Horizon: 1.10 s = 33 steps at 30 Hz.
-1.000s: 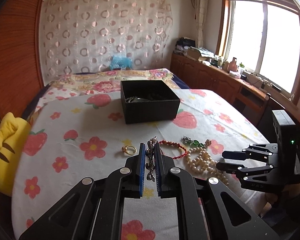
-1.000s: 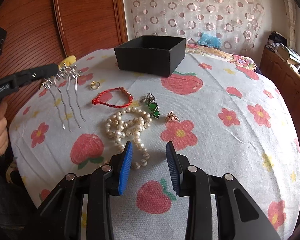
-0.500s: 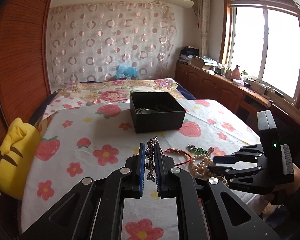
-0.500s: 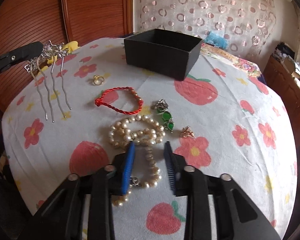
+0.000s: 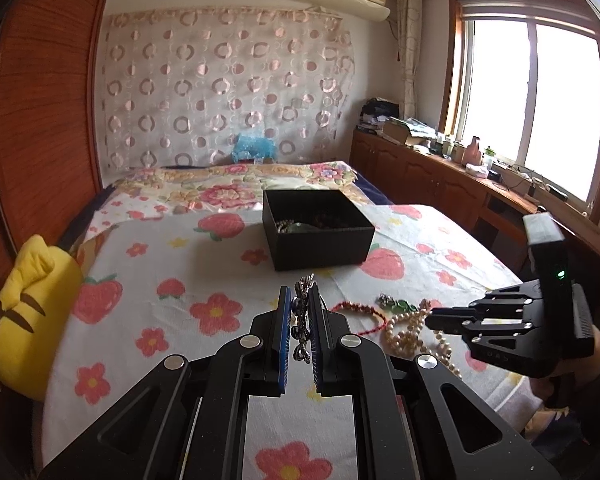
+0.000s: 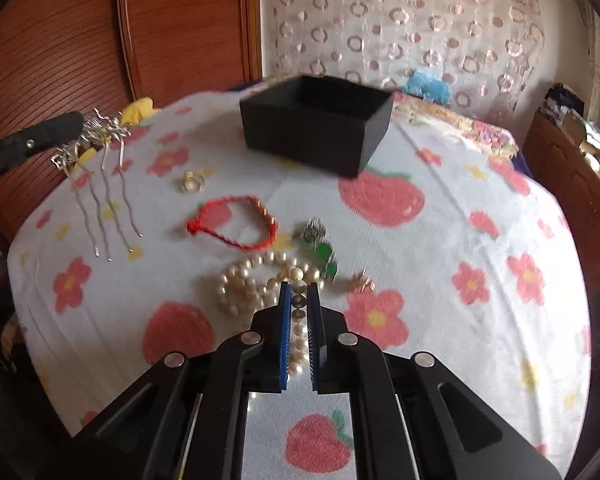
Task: Organize jewelry
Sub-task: 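Carry the pearl necklace toward the black box with the right gripper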
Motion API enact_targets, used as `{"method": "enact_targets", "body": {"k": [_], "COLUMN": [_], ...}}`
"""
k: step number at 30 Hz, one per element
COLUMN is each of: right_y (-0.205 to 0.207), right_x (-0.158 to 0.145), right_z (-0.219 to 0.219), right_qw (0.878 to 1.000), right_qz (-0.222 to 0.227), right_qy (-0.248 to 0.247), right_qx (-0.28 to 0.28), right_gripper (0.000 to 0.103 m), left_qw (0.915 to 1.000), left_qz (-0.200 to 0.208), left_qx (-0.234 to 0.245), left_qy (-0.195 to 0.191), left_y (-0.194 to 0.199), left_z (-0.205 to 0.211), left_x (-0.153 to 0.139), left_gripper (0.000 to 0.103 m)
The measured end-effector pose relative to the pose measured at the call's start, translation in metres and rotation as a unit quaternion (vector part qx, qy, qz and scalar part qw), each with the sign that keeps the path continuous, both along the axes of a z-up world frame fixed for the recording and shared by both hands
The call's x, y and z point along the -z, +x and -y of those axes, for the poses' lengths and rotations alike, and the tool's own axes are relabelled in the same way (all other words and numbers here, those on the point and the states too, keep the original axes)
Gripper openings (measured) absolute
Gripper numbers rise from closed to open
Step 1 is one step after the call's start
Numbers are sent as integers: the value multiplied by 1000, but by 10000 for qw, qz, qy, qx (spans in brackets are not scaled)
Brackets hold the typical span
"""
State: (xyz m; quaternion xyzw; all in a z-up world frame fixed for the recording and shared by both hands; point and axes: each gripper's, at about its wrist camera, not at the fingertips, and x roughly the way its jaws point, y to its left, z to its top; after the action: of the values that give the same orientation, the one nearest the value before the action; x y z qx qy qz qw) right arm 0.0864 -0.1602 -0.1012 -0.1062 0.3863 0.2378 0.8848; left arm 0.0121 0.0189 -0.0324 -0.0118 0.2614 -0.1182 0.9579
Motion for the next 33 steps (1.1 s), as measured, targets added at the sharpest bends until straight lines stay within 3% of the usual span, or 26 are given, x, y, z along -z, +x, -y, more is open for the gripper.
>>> {"method": "enact_targets", "body": {"k": [16, 33], "right_y": [16, 71], "right_x": [-114, -191], "right_z": [5, 8], "right_qw": [9931, 9840], "right_qz": [1140, 1704], "right_qy": [278, 520], "right_qx": [-50, -16], "right_gripper": [9, 9], "left_qw": [9991, 9985], "left_qz": [423, 476], "left_qx": [-27, -130], "left_qy": [20, 227], "left_y": [32, 85], "left_z": [3, 2], "left_x": [-35, -52], "left_gripper": [8, 8]}}
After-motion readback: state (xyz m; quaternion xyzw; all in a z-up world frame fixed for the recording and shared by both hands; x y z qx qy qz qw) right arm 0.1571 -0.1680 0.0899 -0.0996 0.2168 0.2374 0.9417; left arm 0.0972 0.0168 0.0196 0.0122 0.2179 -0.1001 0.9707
